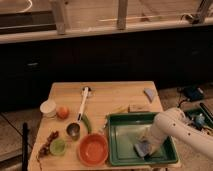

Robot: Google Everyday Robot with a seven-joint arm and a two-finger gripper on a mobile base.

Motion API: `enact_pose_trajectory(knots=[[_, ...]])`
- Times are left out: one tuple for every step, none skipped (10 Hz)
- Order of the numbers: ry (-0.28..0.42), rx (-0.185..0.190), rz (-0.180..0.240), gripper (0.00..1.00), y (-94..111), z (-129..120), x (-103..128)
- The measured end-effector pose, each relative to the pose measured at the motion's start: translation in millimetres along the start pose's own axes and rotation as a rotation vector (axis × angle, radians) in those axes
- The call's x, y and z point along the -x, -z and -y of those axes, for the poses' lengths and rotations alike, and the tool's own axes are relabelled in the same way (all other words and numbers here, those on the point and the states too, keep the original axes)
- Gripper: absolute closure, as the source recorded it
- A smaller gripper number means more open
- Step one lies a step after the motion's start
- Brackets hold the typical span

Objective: Wipe tray with sponge

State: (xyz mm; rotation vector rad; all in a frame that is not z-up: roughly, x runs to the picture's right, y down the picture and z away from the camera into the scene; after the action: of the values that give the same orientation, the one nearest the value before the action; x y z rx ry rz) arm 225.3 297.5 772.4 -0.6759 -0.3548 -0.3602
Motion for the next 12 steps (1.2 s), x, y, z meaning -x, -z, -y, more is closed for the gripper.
enact_pose_trajectory(knots=[[-0.004, -0.002, 0.004, 1.00, -1.6, 1.7, -1.6], [-0.005, -0.003, 0.004, 1.00, -1.6, 1.7, -1.9], [-0.003, -0.004, 0.003, 1.00, -1.7, 2.1, -2.0], [-0.003, -0.006, 0.002, 1.00, -1.7, 2.7, -2.3], [-0.003, -0.006, 0.002, 1.00, -1.8, 2.6, -2.3], [-0.002, -0.005, 0.002, 1.00, -1.9, 2.5, -2.2], [-0.003, -0.005, 0.002, 1.00, -1.9, 2.4, -2.3], [-0.003, -0.005, 0.002, 1.00, -1.9, 2.4, -2.2], [-0.003, -0.005, 0.002, 1.00, -1.9, 2.2, -2.3], [-0.003, -0.005, 0.002, 1.00, -2.0, 2.1, -2.3], [-0.003, -0.005, 0.002, 1.00, -2.0, 1.9, -2.4], [-0.004, -0.004, 0.004, 1.00, -2.8, 1.6, -2.3]])
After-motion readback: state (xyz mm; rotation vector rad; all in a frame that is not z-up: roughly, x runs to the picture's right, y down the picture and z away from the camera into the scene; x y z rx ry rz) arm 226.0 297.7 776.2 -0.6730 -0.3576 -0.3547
